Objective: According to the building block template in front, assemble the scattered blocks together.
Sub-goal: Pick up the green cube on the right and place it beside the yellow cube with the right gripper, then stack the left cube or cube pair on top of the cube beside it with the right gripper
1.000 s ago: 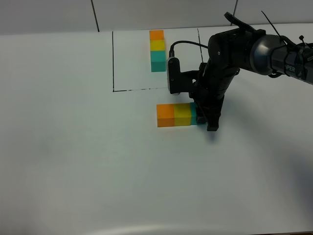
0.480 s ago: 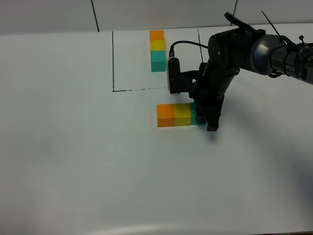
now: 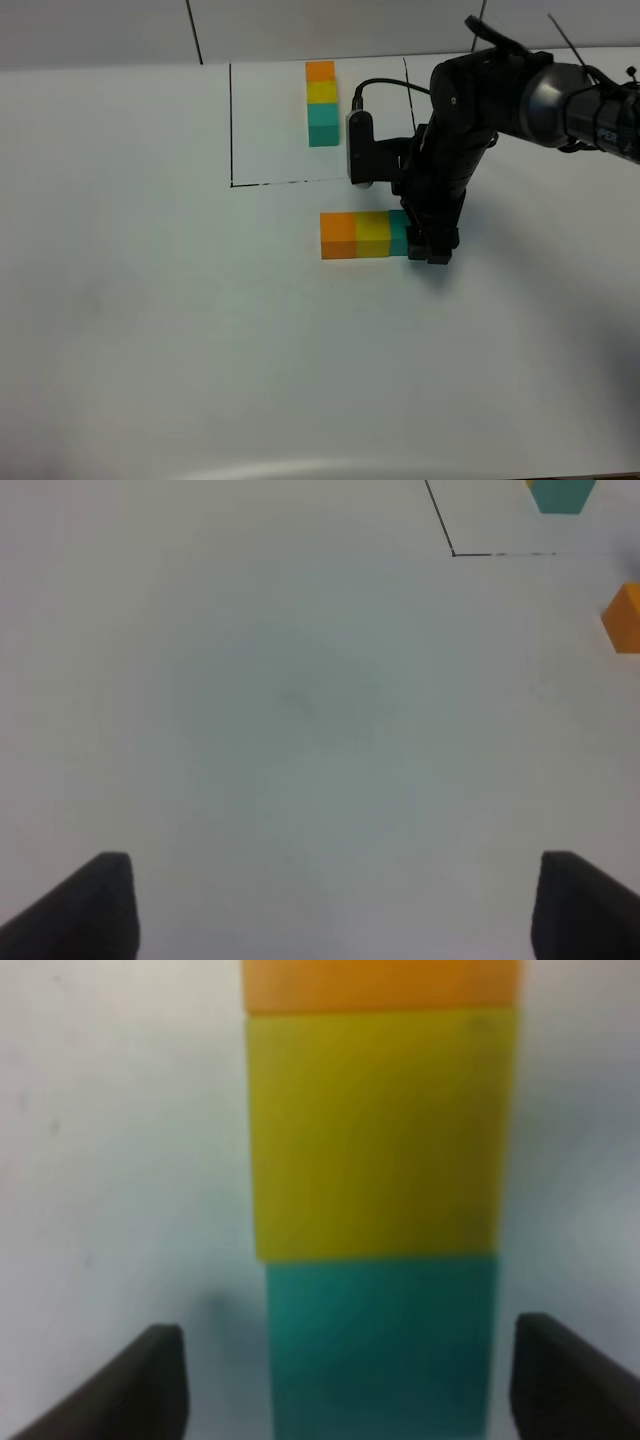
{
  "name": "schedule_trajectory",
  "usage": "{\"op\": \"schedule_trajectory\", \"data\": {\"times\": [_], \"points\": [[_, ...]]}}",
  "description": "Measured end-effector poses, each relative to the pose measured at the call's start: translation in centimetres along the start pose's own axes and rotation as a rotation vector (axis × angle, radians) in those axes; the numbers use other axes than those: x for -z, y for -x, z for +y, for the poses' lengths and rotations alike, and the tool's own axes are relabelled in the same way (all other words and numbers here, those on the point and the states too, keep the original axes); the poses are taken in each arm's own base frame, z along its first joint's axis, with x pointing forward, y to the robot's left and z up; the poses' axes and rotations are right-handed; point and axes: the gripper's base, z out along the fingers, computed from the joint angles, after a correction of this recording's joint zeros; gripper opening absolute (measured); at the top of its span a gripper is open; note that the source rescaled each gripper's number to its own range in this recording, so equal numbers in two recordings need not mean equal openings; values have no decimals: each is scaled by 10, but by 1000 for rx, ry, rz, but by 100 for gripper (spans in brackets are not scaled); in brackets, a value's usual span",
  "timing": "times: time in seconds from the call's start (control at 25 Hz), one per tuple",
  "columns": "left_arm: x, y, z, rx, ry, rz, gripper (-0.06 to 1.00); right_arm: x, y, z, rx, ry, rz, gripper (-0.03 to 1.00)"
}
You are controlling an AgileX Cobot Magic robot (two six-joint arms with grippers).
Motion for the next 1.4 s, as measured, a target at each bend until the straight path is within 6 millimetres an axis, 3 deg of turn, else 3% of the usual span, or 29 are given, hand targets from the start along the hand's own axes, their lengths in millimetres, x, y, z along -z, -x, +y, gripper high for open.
{"op": "schedule_trajectory", "data": {"times": [0.16,0.36,0.52,0.64,0.76,0.96,1.12,1.4], "points": [[0,0,0,0,0,0,67,31,-14,0,-114,-47,-15,53],[0,0,0,0,0,0,67,68,-56,20,-310,-231,-97,61],[0,0,0,0,0,0,67,101,-97,57,-633,-404,-224,73],[0,0,0,0,0,0,67,118,-120,91,-851,-510,-340,76],[0,0,0,0,0,0,67,122,-136,123,-1028,-563,-440,77],[0,0,0,0,0,0,67,119,-147,158,-1247,-582,-584,77],[0,0,0,0,0,0,67,111,-150,167,-1328,-560,-607,77],[0,0,0,0,0,0,67,111,-150,166,-1334,-572,-622,77]]}}
